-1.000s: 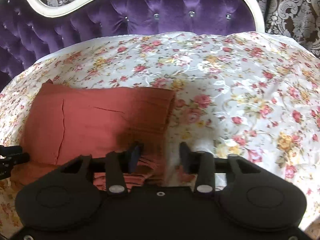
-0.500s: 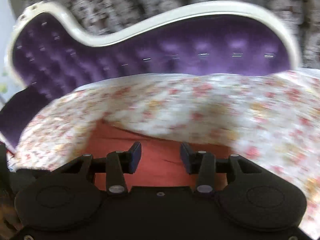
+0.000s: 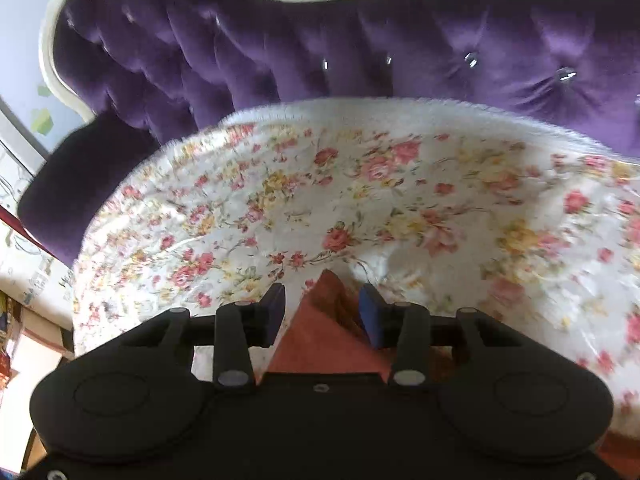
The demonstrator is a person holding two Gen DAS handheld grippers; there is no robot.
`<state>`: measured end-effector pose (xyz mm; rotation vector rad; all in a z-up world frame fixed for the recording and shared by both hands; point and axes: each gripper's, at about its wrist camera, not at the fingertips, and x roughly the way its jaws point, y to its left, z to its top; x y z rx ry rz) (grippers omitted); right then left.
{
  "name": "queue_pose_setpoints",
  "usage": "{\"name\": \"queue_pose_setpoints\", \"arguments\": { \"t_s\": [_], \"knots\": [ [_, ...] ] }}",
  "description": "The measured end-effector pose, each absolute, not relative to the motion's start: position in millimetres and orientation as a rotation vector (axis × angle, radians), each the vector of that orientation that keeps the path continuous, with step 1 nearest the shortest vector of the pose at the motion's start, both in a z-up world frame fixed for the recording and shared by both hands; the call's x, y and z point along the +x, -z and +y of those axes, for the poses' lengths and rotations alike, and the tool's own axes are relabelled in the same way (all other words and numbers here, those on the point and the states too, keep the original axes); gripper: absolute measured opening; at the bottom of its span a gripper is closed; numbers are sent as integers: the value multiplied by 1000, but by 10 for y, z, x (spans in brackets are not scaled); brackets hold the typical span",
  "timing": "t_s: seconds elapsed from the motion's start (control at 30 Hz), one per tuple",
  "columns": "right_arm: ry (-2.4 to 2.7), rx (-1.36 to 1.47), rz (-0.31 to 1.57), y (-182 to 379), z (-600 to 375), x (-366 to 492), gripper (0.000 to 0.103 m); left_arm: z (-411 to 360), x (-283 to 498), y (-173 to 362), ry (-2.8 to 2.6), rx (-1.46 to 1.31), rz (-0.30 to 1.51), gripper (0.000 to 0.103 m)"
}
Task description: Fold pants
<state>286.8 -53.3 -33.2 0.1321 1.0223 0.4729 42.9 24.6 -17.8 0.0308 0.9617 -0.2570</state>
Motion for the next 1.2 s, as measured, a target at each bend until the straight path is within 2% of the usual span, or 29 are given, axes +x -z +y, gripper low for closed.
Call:
{"name": "queue_pose_setpoints", "arguments": {
  "t_s": [0.17,0.2,0.23,0.43,0.53,0.6,0.73,0.9,1.0,1.1,1.2],
  "knots": [
    [-481,108,1077,433,-392,2992,50,279,422,184,268,11,957,31],
    [-487,106,1078,436,-376,2991,38,280,420,186,270,12,955,31],
    [-490,97,1082,437,-359,2999,14,280,414,189,270,14,952,31],
    [-451,-45,1057,517,-163,3135,4,182,359,197,252,64,936,32],
    [-378,-94,997,546,-156,3243,4,191,376,193,244,53,940,31],
    [-407,8,1004,499,-279,3286,4,220,403,180,247,40,949,31],
    [-388,-1,939,169,-480,3076,5,278,455,136,251,15,970,31],
    [-359,-22,900,-221,-845,2565,15,357,478,-24,228,22,953,31],
    [-332,-22,895,-330,-1078,2218,16,421,530,-153,210,0,926,31],
    [-273,-13,900,-315,-1315,1831,17,391,629,-223,193,2,911,31],
    [-193,-1,906,-174,-1491,1544,25,278,773,-180,202,1,941,31]
  ]
}}
